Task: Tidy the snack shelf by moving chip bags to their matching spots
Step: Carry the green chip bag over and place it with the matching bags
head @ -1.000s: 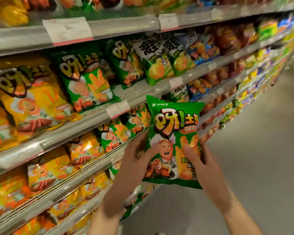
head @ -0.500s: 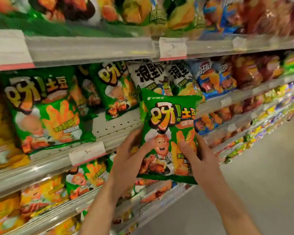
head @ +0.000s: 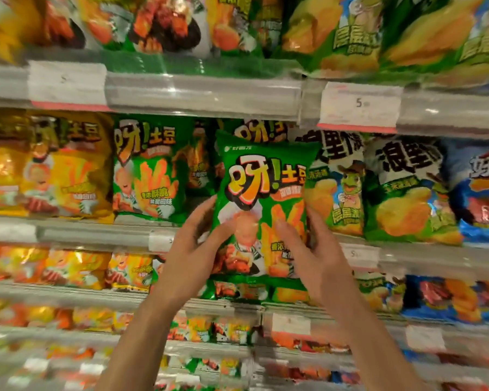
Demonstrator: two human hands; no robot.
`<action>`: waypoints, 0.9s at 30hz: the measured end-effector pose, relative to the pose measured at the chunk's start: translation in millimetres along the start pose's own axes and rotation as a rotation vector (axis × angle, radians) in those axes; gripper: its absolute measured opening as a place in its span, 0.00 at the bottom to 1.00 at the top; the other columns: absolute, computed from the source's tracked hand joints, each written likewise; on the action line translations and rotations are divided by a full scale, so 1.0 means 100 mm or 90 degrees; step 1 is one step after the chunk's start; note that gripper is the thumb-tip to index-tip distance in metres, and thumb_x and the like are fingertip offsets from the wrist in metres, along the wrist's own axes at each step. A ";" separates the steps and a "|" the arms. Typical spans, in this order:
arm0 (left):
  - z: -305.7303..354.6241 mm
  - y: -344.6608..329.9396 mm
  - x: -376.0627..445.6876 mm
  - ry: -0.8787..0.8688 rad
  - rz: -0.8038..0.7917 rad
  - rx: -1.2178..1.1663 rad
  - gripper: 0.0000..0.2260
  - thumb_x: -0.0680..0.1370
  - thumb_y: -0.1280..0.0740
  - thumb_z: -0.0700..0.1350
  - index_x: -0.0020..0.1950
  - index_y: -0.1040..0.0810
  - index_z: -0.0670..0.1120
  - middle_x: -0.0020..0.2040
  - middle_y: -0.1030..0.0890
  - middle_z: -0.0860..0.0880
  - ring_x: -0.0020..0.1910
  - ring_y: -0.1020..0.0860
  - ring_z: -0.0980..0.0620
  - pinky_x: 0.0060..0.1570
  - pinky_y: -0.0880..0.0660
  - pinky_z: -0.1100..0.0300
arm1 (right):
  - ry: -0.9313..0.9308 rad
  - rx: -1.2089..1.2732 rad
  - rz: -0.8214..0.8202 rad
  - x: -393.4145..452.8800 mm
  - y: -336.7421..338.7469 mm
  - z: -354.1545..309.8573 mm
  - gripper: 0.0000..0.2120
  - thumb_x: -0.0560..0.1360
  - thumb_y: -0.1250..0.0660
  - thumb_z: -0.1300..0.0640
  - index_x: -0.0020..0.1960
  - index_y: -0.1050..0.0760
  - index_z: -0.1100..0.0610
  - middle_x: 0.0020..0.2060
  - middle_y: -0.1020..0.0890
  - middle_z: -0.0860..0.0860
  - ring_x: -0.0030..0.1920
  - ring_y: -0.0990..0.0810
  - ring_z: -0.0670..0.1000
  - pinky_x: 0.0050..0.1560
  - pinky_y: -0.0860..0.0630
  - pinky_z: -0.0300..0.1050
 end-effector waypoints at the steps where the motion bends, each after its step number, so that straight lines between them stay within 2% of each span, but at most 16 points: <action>1: 0.05 0.01 0.00 -0.005 0.008 0.017 0.20 0.74 0.33 0.57 0.67 0.26 0.66 0.63 0.19 0.66 0.63 0.22 0.66 0.58 0.23 0.66 | 0.007 -0.004 -0.008 0.06 -0.01 -0.04 0.25 0.75 0.32 0.37 0.70 0.32 0.33 0.55 0.21 0.27 0.56 0.24 0.27 0.54 0.27 0.29; 3: 0.14 0.05 0.04 -0.025 0.030 0.050 0.19 0.79 0.34 0.54 0.70 0.27 0.63 0.63 0.19 0.66 0.63 0.22 0.67 0.57 0.24 0.69 | 0.033 -0.021 -0.029 0.18 -0.04 -0.15 0.26 0.76 0.32 0.38 0.72 0.32 0.37 0.55 0.20 0.29 0.54 0.22 0.28 0.53 0.25 0.30; 5: 0.20 0.09 0.12 -0.042 0.047 0.067 0.17 0.82 0.36 0.51 0.70 0.28 0.64 0.61 0.20 0.71 0.61 0.23 0.71 0.55 0.25 0.71 | 0.059 -0.029 -0.046 0.27 -0.09 -0.28 0.27 0.76 0.32 0.38 0.74 0.32 0.39 0.58 0.18 0.32 0.56 0.20 0.32 0.57 0.22 0.38; 7: 0.26 0.13 0.21 -0.057 0.069 0.094 0.17 0.84 0.37 0.49 0.71 0.30 0.64 0.61 0.21 0.74 0.62 0.24 0.72 0.59 0.26 0.70 | 0.073 -0.043 -0.049 0.37 -0.12 -0.37 0.27 0.77 0.33 0.36 0.74 0.32 0.39 0.59 0.19 0.34 0.58 0.20 0.35 0.60 0.21 0.43; 10: 0.26 0.20 0.39 -0.066 0.095 0.114 0.23 0.85 0.37 0.50 0.79 0.37 0.62 0.70 0.24 0.64 0.69 0.26 0.65 0.68 0.25 0.59 | 0.075 -0.089 -0.047 0.54 -0.18 -0.46 0.22 0.77 0.34 0.36 0.69 0.30 0.39 0.54 0.21 0.31 0.54 0.21 0.34 0.58 0.22 0.43; 11: 0.29 0.21 0.46 -0.074 0.096 0.127 0.24 0.85 0.38 0.51 0.80 0.40 0.62 0.73 0.25 0.60 0.72 0.27 0.61 0.71 0.27 0.56 | 0.079 -0.099 -0.041 0.60 -0.19 -0.48 0.23 0.77 0.34 0.36 0.70 0.31 0.40 0.54 0.21 0.31 0.54 0.21 0.35 0.58 0.22 0.43; 12: 0.31 0.21 0.52 -0.088 0.097 0.149 0.25 0.85 0.39 0.51 0.81 0.42 0.62 0.76 0.28 0.58 0.74 0.30 0.60 0.73 0.30 0.56 | 0.086 -0.108 -0.031 0.65 -0.20 -0.49 0.25 0.78 0.34 0.36 0.71 0.31 0.42 0.57 0.20 0.34 0.56 0.20 0.37 0.59 0.22 0.44; 14: 0.37 0.16 0.62 -0.107 0.098 0.193 0.25 0.86 0.41 0.49 0.82 0.44 0.60 0.78 0.34 0.60 0.74 0.36 0.65 0.73 0.37 0.63 | 0.096 -0.129 -0.010 0.76 -0.23 -0.49 0.27 0.78 0.34 0.38 0.73 0.32 0.45 0.61 0.19 0.41 0.59 0.19 0.43 0.61 0.21 0.48; 15: 0.35 0.15 0.66 -0.112 0.099 0.201 0.25 0.86 0.42 0.49 0.82 0.44 0.61 0.77 0.34 0.62 0.71 0.36 0.69 0.70 0.37 0.66 | 0.102 -0.144 -0.005 0.80 -0.26 -0.47 0.26 0.79 0.34 0.38 0.73 0.32 0.46 0.62 0.19 0.43 0.60 0.19 0.45 0.60 0.21 0.47; 17: 0.28 0.08 0.70 -0.117 0.100 0.220 0.20 0.86 0.42 0.56 0.75 0.43 0.69 0.67 0.31 0.69 0.62 0.30 0.75 0.64 0.32 0.71 | 0.101 -0.189 -0.009 0.84 -0.32 -0.41 0.27 0.79 0.36 0.38 0.74 0.33 0.47 0.63 0.20 0.44 0.61 0.20 0.47 0.57 0.24 0.43; 19: 0.16 0.09 0.71 -0.120 0.127 0.234 0.23 0.83 0.42 0.65 0.76 0.44 0.72 0.63 0.27 0.64 0.61 0.24 0.63 0.64 0.25 0.60 | 0.103 -0.228 -0.013 0.85 -0.35 -0.37 0.28 0.79 0.37 0.36 0.75 0.34 0.47 0.63 0.20 0.44 0.60 0.20 0.47 0.57 0.24 0.43; 20: 0.12 0.11 0.72 -0.127 0.144 0.242 0.26 0.82 0.41 0.66 0.79 0.46 0.69 0.63 0.27 0.61 0.62 0.24 0.57 0.64 0.25 0.54 | 0.108 -0.237 -0.013 0.85 -0.35 -0.36 0.30 0.78 0.38 0.33 0.74 0.34 0.46 0.63 0.19 0.44 0.60 0.19 0.48 0.59 0.22 0.46; 22: 0.09 0.11 0.75 -0.152 0.164 0.271 0.29 0.84 0.41 0.61 0.83 0.48 0.60 0.61 0.28 0.60 0.62 0.27 0.58 0.63 0.29 0.58 | 0.118 -0.250 -0.007 0.88 -0.32 -0.37 0.31 0.75 0.39 0.30 0.72 0.32 0.45 0.63 0.19 0.45 0.60 0.18 0.49 0.61 0.20 0.53; 24: 0.15 0.10 0.78 -0.175 0.180 0.303 0.30 0.85 0.41 0.58 0.84 0.49 0.56 0.59 0.28 0.54 0.58 0.29 0.59 0.58 0.31 0.63 | 0.126 -0.260 -0.005 0.91 -0.31 -0.40 0.29 0.75 0.39 0.30 0.71 0.32 0.44 0.62 0.19 0.45 0.60 0.18 0.49 0.60 0.19 0.54; 27: 0.15 0.10 0.82 -0.181 0.178 0.355 0.29 0.85 0.43 0.58 0.84 0.49 0.54 0.62 0.27 0.48 0.59 0.30 0.56 0.60 0.29 0.57 | 0.132 -0.294 -0.008 0.93 -0.32 -0.45 0.33 0.72 0.42 0.27 0.71 0.32 0.43 0.63 0.21 0.46 0.61 0.19 0.49 0.60 0.19 0.55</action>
Point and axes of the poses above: each hand's wrist, its own x-axis towards the middle knuckle, its own y-axis out of the back of the hand, z = x × y, the point moved 9 cm from there along x, towards the middle knuckle
